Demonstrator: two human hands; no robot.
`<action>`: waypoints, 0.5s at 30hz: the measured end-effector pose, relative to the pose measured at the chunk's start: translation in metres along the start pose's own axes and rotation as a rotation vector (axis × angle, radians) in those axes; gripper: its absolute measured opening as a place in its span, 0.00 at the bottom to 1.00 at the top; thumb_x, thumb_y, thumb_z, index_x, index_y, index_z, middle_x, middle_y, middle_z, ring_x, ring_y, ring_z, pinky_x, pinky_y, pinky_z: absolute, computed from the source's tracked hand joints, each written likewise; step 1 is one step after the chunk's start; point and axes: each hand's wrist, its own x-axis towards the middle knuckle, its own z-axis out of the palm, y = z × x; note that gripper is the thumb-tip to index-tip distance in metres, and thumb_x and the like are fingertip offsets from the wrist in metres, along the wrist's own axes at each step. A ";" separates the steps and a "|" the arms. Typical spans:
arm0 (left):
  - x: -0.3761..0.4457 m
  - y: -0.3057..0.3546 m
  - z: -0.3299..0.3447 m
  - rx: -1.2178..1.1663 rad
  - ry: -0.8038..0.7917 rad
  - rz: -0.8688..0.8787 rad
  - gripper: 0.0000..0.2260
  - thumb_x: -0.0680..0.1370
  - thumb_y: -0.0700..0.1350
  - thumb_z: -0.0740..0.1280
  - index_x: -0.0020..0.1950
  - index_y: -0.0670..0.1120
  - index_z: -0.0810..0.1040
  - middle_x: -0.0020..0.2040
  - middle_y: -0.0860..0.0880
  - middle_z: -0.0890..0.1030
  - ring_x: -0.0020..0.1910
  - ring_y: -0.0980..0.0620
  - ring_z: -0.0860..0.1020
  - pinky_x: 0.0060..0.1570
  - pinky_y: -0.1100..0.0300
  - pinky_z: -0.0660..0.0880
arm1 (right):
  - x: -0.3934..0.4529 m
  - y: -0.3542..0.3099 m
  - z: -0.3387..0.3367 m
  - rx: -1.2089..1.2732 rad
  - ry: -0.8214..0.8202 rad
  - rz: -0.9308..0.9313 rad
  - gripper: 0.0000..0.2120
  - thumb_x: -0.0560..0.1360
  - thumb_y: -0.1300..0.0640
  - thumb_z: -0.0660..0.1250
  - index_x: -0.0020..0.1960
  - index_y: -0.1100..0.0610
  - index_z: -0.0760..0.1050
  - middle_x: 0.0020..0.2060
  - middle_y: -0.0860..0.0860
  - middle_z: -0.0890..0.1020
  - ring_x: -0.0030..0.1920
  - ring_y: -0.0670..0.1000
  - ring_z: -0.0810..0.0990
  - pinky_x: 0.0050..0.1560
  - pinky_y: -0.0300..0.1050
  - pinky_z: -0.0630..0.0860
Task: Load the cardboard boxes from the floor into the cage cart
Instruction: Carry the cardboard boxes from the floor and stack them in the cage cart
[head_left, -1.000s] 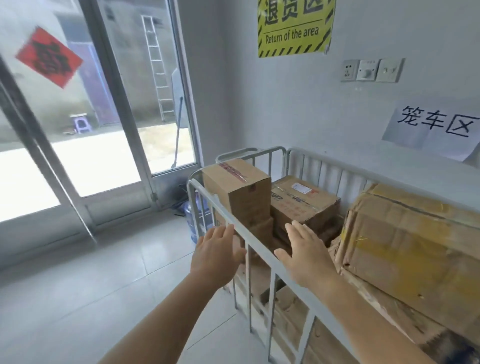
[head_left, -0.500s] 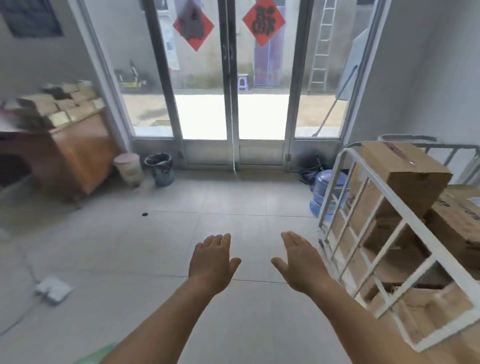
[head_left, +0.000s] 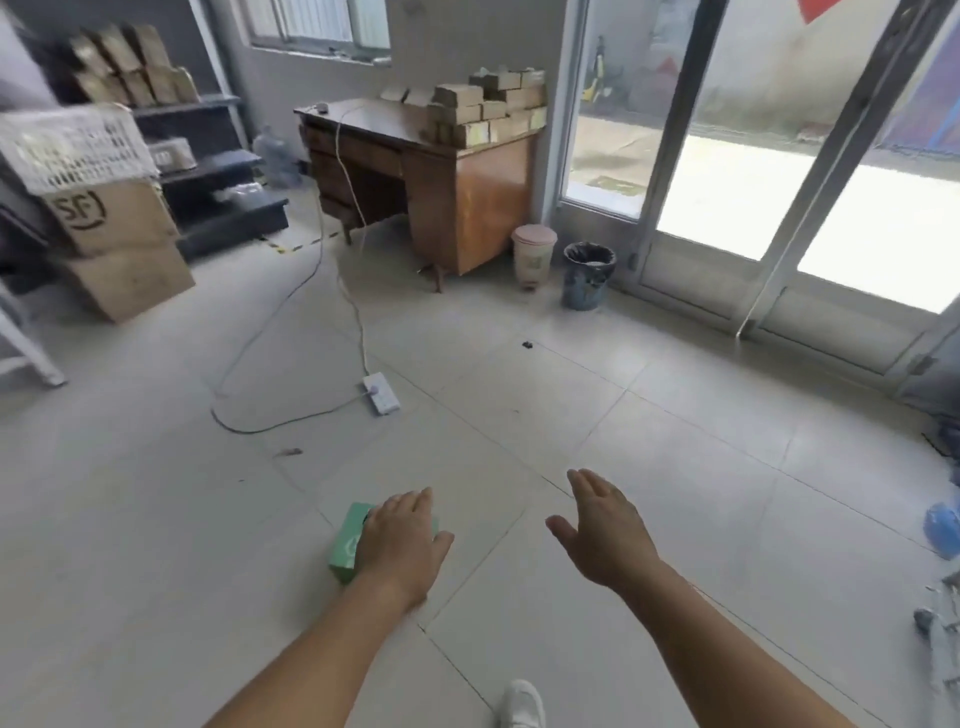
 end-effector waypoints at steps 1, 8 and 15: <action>0.002 -0.013 0.003 -0.011 -0.011 -0.046 0.28 0.82 0.56 0.54 0.78 0.46 0.54 0.77 0.49 0.60 0.75 0.50 0.58 0.73 0.55 0.54 | 0.012 -0.008 0.006 -0.013 -0.020 -0.027 0.33 0.82 0.43 0.56 0.80 0.55 0.48 0.79 0.51 0.53 0.79 0.52 0.52 0.76 0.47 0.52; 0.047 -0.088 0.021 -0.062 -0.090 -0.320 0.27 0.81 0.56 0.56 0.77 0.47 0.57 0.74 0.48 0.65 0.72 0.48 0.64 0.70 0.54 0.60 | 0.112 -0.039 0.053 -0.040 -0.158 -0.144 0.33 0.81 0.42 0.56 0.80 0.56 0.50 0.79 0.51 0.55 0.78 0.53 0.54 0.76 0.48 0.55; 0.130 -0.128 0.046 -0.118 -0.214 -0.538 0.30 0.81 0.56 0.56 0.79 0.45 0.52 0.75 0.45 0.63 0.73 0.46 0.62 0.71 0.53 0.60 | 0.232 -0.041 0.099 -0.046 -0.263 -0.170 0.33 0.81 0.43 0.57 0.79 0.56 0.51 0.78 0.52 0.57 0.78 0.53 0.56 0.74 0.48 0.56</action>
